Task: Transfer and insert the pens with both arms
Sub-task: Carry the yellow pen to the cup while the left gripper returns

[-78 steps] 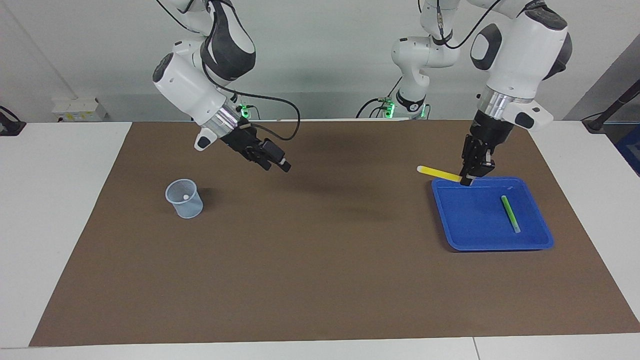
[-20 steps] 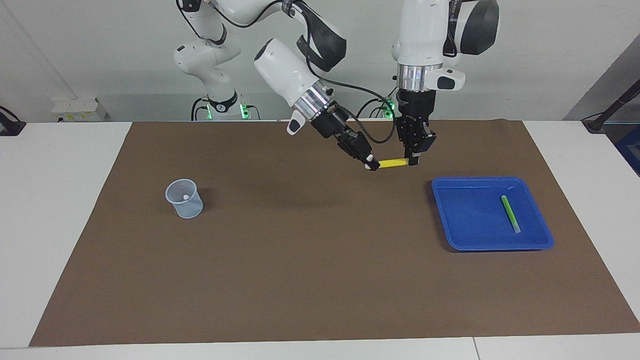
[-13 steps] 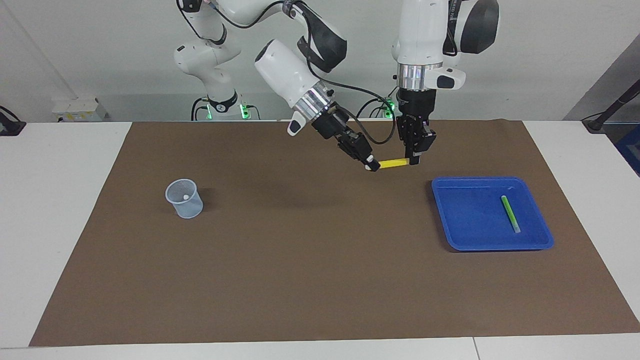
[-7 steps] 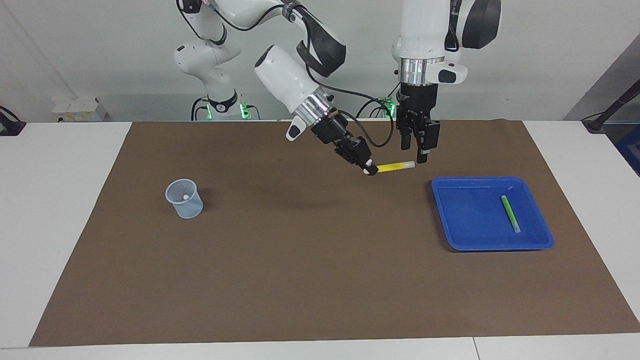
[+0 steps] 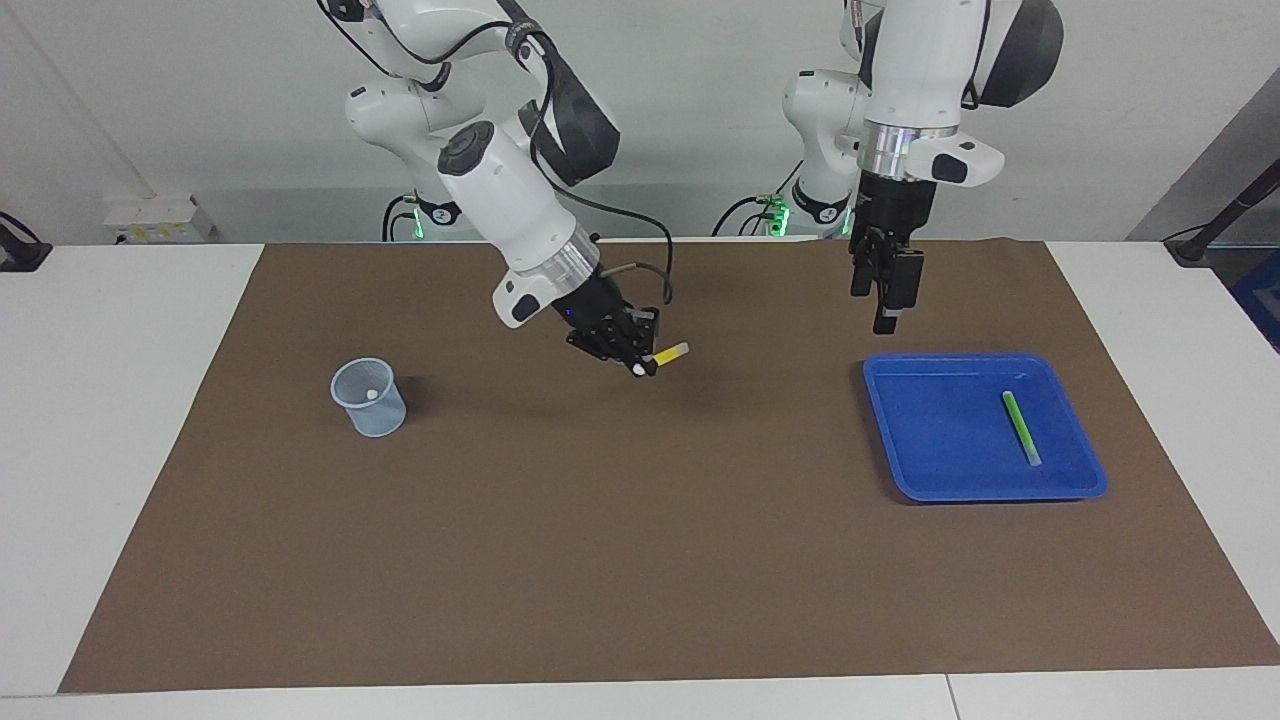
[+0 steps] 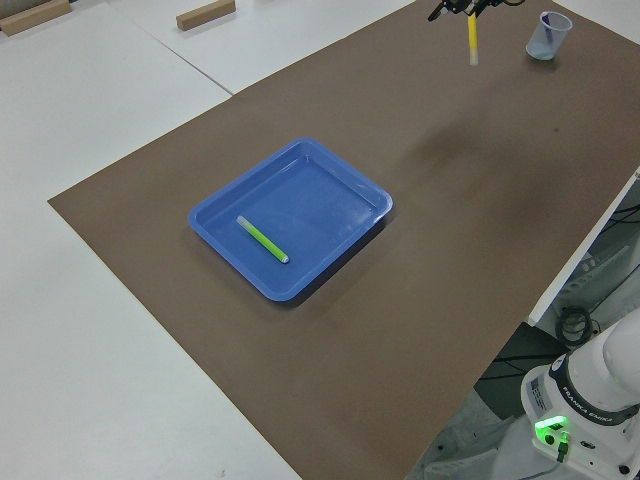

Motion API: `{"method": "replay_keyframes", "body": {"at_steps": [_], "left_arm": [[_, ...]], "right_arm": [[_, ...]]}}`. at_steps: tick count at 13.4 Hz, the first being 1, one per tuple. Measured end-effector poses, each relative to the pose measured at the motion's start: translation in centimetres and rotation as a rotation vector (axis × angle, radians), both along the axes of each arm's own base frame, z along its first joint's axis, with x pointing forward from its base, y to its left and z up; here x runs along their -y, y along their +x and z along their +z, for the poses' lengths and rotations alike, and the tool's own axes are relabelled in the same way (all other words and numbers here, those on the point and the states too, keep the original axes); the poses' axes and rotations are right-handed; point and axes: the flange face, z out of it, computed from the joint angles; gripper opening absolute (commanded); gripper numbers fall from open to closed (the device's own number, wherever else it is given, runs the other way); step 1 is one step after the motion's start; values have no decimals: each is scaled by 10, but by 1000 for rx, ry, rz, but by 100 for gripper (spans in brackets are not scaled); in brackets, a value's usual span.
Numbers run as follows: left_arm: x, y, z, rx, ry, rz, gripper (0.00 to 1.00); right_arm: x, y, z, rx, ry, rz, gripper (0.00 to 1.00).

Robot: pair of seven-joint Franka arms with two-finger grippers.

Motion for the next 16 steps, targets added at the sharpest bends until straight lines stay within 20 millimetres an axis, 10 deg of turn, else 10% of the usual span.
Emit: {"method": "replay_keyframes", "body": {"at_steps": [11, 16], "left_arm": [[-175, 5, -21, -122, 163, -761, 100], [-232, -5, -48, -145, 232, -1070, 100]], "right_arm": [[147, -19, 53, 85, -513, 639, 0], [223, -15, 21, 232, -621, 846, 0]]}}
